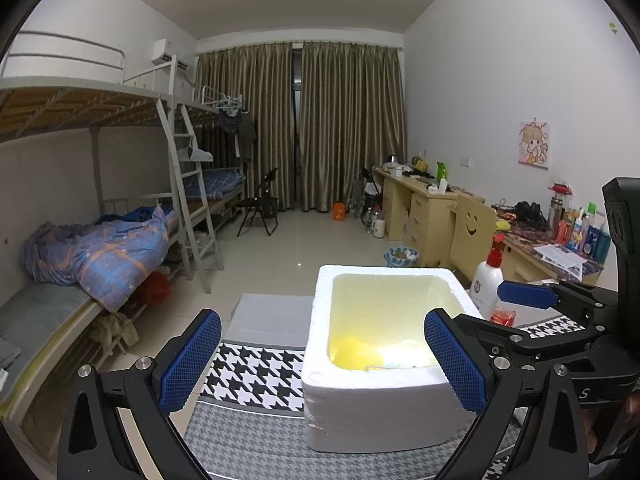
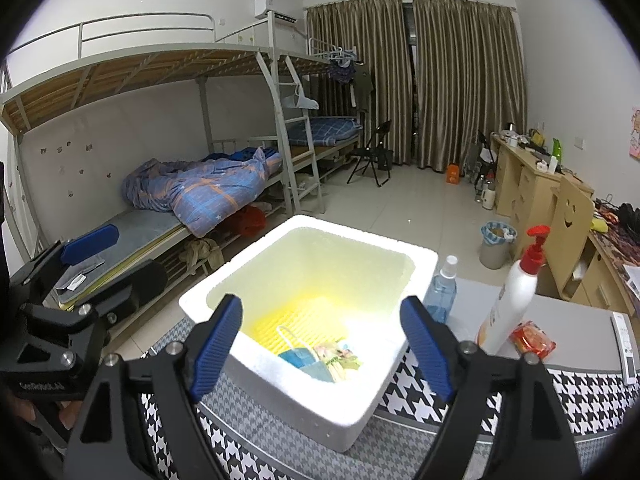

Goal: Organize soft objects
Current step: 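Move both tools back from the foam box toward the grey sock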

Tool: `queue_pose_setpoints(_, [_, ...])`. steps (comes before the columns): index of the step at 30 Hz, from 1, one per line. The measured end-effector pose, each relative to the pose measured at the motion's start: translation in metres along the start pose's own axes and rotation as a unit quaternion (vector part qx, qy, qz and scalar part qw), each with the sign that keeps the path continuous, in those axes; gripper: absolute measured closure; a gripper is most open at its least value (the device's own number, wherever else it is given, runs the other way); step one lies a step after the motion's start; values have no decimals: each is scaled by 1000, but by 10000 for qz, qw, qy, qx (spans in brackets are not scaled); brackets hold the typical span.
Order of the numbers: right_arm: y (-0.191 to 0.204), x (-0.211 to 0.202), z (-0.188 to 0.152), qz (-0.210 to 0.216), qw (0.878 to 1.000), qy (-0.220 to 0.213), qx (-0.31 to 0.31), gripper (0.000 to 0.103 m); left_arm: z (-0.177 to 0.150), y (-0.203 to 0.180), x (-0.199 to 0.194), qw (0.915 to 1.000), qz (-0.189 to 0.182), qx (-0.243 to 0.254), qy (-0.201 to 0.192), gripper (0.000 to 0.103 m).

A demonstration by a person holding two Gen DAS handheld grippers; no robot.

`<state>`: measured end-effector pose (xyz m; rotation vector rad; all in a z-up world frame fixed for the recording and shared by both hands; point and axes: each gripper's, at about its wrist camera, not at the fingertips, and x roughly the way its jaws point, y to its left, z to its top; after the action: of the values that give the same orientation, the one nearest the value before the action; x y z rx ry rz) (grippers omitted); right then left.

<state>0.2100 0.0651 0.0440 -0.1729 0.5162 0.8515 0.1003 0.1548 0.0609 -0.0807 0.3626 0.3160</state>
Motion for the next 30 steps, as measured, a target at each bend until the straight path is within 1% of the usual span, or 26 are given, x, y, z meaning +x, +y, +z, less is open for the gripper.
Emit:
queue_pose_setpoints(8, [-5,-25,-2,-295,9992,-260,-8,6,0,-10,-20,9999,-34,37,-97,1])
queue_pose_setpoints(11, [-7,-33,-4,-307,9991,-300,28,6,2,-13,-26,9999,-70,3,-131,1])
queue_pose_setpoints(17, [-15,-56,-14,-359,9985,-414,84,6,0,-25,-40,9997,-95,116,-171,1])
queue_pose_setpoints(30, [-12,-90,-32,-465,9969,-622,142,6,-7,-46,-63,9993,-225,145,-276,1])
